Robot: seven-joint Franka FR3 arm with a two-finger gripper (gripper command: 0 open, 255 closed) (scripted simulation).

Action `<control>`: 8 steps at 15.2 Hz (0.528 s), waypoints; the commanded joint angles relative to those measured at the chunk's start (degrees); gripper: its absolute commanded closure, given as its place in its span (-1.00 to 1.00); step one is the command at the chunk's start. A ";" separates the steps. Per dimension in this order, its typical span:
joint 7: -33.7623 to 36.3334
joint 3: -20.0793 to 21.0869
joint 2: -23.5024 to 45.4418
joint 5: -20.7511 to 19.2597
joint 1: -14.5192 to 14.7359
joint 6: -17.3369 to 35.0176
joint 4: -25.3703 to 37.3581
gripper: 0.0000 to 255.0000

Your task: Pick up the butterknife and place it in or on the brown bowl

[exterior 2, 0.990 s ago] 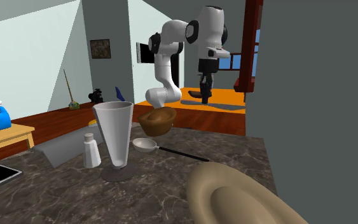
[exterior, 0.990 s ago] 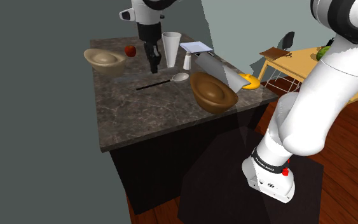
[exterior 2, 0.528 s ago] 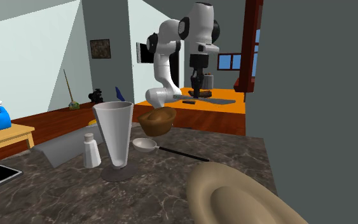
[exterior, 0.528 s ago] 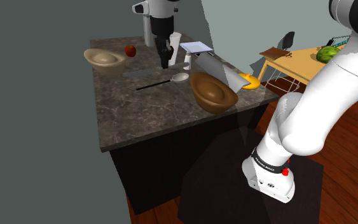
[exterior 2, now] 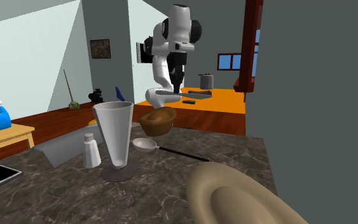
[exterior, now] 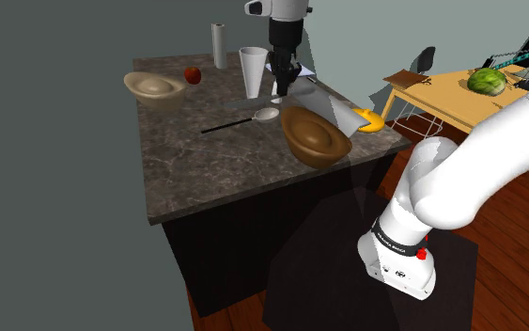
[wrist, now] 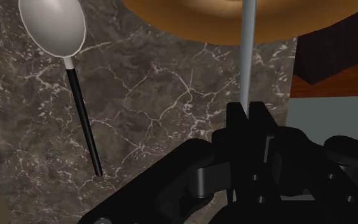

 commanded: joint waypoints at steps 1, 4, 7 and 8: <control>-1.86 -1.28 -3.28 -0.86 -0.81 -0.71 -2.50 1.00; -4.51 -3.18 -8.20 -2.38 -2.08 -2.24 -5.68 1.00; -7.33 -5.23 -12.85 -4.18 -3.47 -4.04 -8.25 1.00; -8.31 -5.94 -14.33 -4.84 -3.97 -4.69 -8.97 1.00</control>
